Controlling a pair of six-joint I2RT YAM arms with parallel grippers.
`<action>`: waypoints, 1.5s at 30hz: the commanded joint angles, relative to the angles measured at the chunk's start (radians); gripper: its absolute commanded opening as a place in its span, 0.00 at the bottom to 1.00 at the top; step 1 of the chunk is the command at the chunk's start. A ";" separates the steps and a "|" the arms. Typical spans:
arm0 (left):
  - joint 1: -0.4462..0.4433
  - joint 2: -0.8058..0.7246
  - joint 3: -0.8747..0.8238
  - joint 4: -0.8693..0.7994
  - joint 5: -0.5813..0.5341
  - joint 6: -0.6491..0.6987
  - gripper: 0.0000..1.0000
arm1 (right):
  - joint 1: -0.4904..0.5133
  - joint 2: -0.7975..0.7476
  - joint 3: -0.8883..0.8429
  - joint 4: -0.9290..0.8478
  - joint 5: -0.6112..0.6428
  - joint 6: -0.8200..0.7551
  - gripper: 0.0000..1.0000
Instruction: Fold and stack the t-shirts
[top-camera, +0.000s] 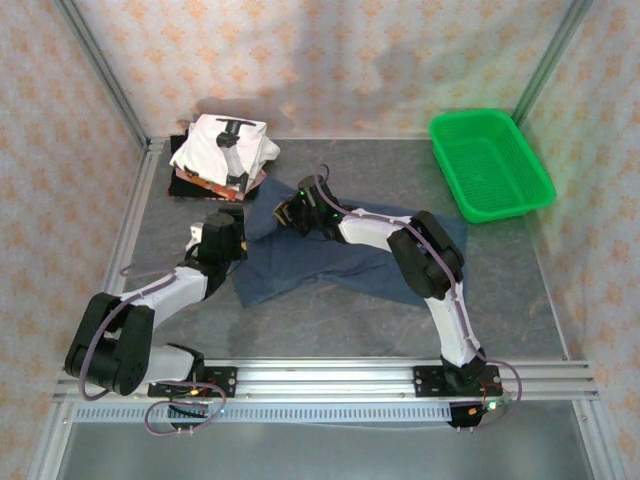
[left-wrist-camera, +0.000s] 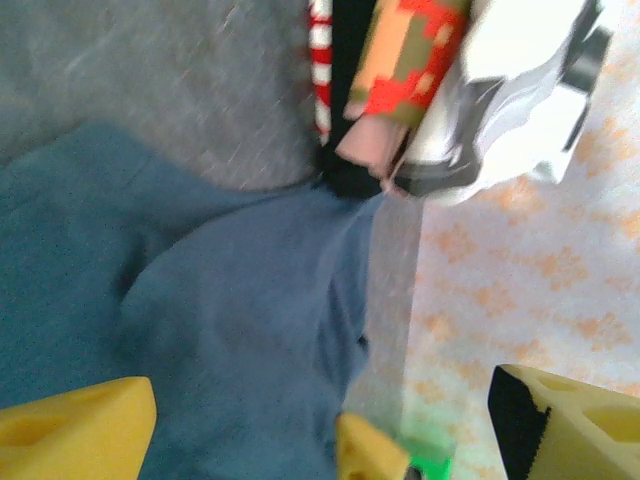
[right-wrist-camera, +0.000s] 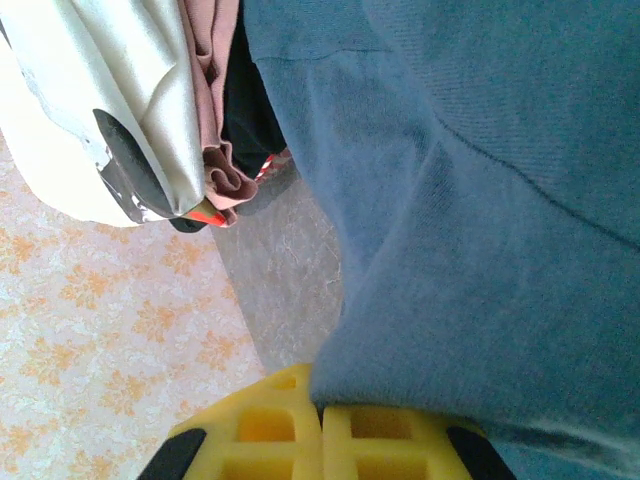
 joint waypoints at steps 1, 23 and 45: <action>-0.008 0.006 -0.012 0.060 0.025 -0.015 0.88 | -0.005 -0.032 0.010 0.011 -0.014 0.007 0.00; -0.003 0.379 0.521 -0.431 0.160 0.605 0.84 | 0.005 0.181 0.464 -0.871 0.051 -0.299 0.02; -0.026 0.518 0.541 -0.647 0.126 0.842 0.34 | -0.027 0.231 0.548 -0.671 0.045 -0.225 0.40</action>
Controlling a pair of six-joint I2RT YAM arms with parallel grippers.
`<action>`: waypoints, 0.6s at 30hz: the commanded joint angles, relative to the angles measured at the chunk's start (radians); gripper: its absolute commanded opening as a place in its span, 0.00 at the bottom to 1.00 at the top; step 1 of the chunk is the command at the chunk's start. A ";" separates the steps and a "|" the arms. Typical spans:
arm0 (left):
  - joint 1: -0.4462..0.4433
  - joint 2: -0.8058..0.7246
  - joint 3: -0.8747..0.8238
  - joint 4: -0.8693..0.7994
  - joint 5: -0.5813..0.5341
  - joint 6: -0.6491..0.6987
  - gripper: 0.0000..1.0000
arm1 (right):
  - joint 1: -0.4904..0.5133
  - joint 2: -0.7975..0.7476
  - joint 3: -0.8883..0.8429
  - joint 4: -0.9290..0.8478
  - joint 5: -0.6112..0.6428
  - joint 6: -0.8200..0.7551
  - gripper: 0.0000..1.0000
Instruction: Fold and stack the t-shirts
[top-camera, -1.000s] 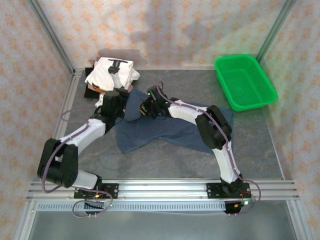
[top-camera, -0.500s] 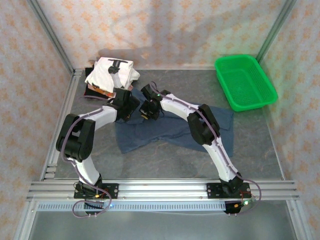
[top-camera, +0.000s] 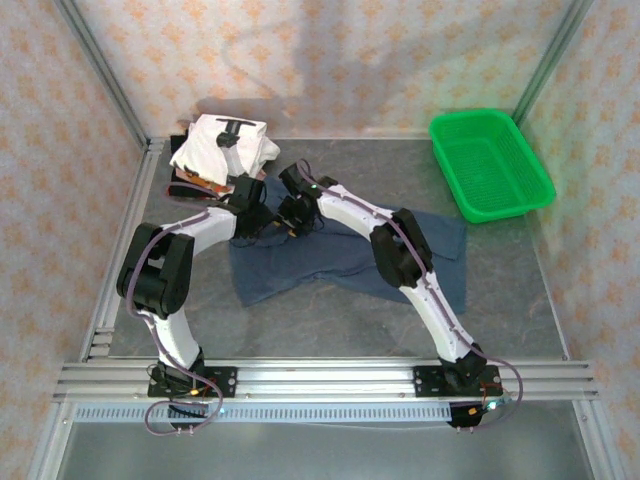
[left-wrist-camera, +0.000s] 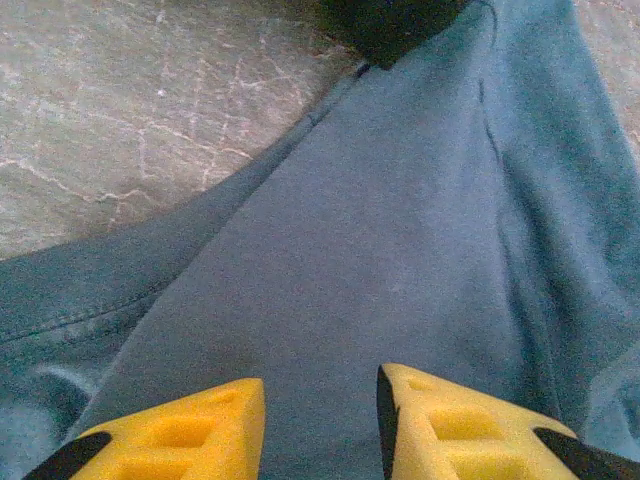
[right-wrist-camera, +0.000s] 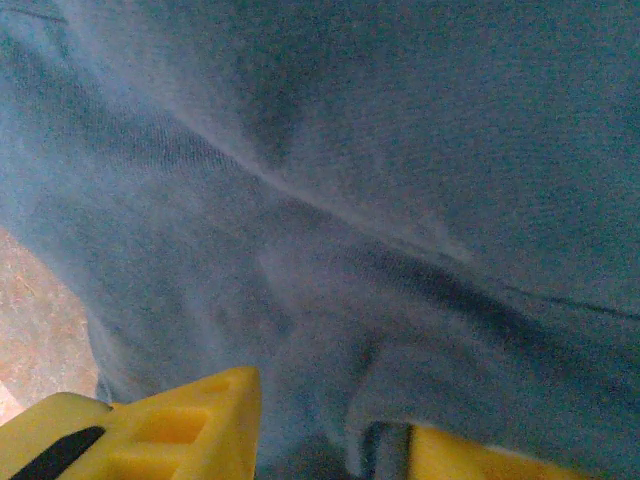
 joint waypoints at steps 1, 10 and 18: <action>-0.025 0.025 -0.031 -0.132 -0.003 0.098 0.34 | -0.026 -0.096 -0.104 0.202 0.038 0.053 0.41; -0.024 -0.014 -0.019 -0.163 -0.007 0.199 0.27 | -0.066 -0.264 -0.272 0.330 0.044 0.065 0.46; -0.027 -0.132 0.050 -0.257 -0.046 0.267 0.31 | -0.097 -0.429 -0.427 0.279 0.070 0.009 0.52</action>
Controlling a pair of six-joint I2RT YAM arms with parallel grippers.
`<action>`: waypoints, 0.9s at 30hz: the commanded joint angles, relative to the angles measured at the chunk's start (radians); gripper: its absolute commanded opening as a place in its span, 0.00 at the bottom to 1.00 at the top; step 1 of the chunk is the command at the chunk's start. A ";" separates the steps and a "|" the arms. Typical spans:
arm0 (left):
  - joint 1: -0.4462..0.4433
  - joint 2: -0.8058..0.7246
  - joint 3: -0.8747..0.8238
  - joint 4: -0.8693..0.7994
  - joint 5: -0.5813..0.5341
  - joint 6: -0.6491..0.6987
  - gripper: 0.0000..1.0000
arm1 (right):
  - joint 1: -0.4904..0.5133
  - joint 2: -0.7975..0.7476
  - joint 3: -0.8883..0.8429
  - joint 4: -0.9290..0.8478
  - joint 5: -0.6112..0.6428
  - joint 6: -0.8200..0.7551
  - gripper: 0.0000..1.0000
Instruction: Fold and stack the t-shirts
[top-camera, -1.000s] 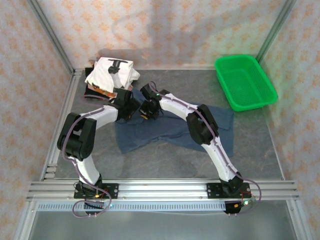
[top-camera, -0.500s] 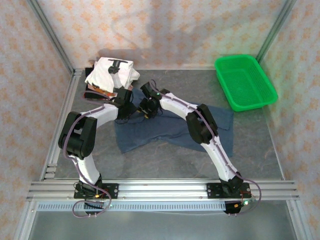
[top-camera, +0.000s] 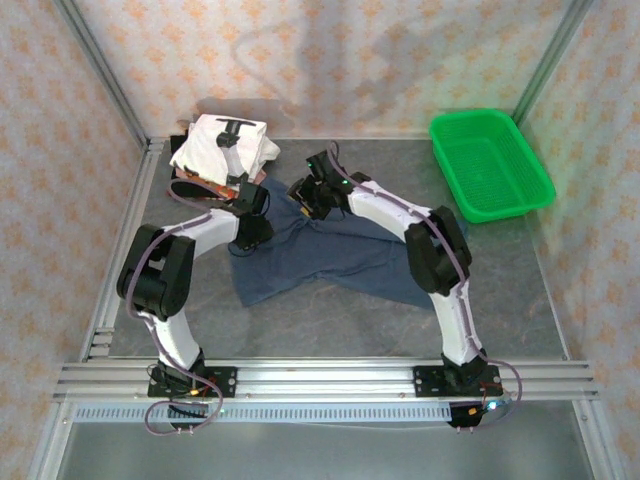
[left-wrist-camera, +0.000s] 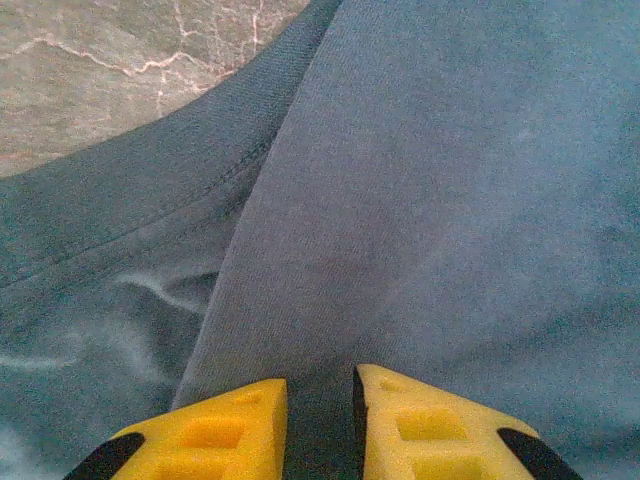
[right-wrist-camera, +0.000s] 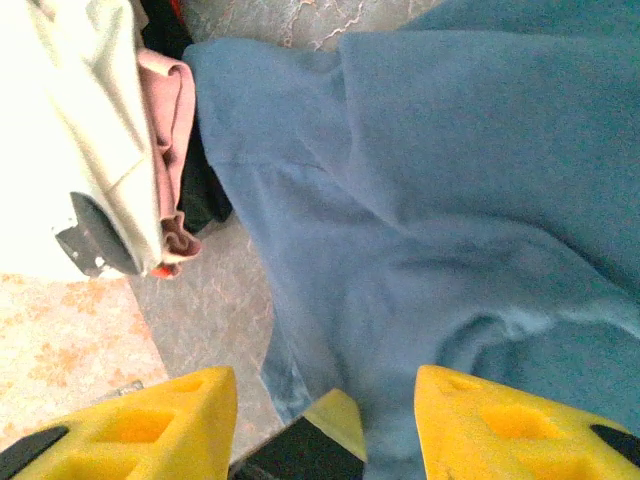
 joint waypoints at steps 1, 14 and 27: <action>-0.006 -0.113 0.068 -0.081 -0.046 0.072 0.35 | -0.023 -0.098 -0.067 -0.014 0.037 -0.048 0.53; -0.204 -0.029 0.260 -0.237 -0.103 0.362 0.46 | -0.065 -0.308 -0.326 0.043 0.037 -0.265 0.80; -0.315 0.264 0.472 -0.292 -0.290 0.438 0.30 | -0.135 -0.521 -0.575 0.114 0.004 -0.306 0.86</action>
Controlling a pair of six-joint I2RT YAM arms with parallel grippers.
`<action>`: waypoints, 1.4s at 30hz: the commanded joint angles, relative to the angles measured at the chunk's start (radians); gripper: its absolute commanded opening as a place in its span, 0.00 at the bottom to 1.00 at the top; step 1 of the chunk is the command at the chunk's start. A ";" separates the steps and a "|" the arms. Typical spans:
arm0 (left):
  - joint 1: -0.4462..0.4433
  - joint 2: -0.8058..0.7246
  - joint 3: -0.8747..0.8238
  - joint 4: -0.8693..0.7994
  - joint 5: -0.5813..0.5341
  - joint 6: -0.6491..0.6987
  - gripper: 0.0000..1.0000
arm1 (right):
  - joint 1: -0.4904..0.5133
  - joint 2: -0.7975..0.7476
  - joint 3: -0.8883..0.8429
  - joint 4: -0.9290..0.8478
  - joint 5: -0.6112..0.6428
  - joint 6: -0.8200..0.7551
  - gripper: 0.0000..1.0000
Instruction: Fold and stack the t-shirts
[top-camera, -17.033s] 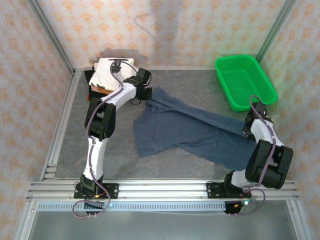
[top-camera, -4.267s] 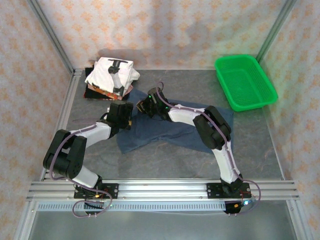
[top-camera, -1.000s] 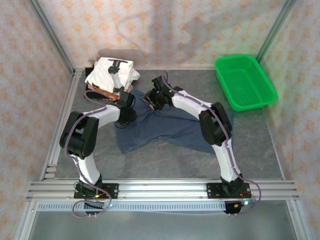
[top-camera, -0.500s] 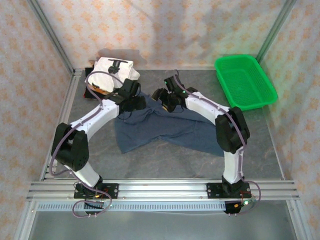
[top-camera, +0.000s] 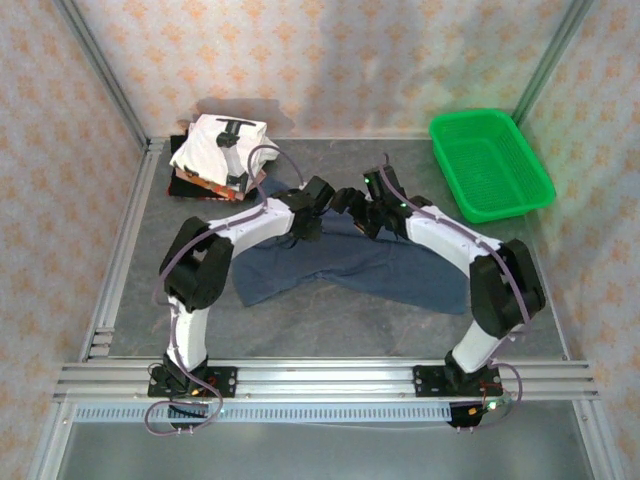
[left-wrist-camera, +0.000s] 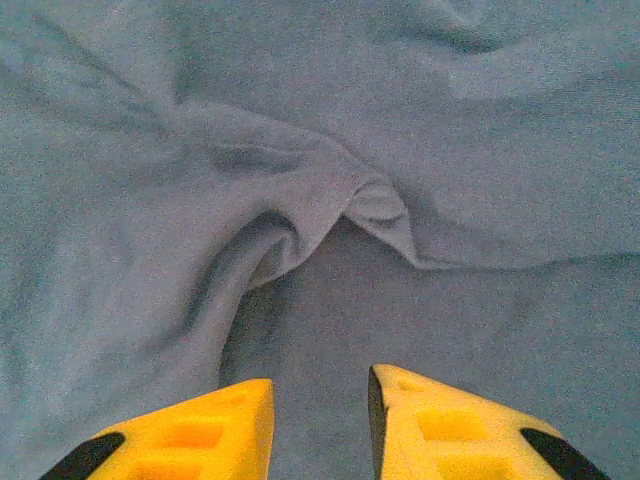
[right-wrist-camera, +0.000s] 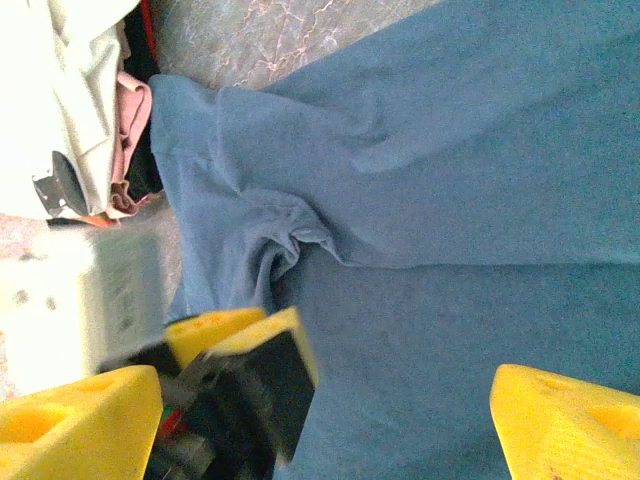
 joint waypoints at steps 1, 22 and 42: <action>-0.001 0.037 0.067 -0.059 -0.093 0.045 0.29 | -0.005 -0.056 -0.030 0.011 -0.005 -0.041 0.86; -0.016 0.088 0.109 -0.090 -0.159 0.077 0.26 | -0.055 -0.107 -0.099 0.009 -0.028 -0.028 0.86; 0.027 0.085 0.043 -0.061 -0.160 0.084 0.25 | -0.058 -0.073 -0.078 0.017 -0.043 -0.019 0.86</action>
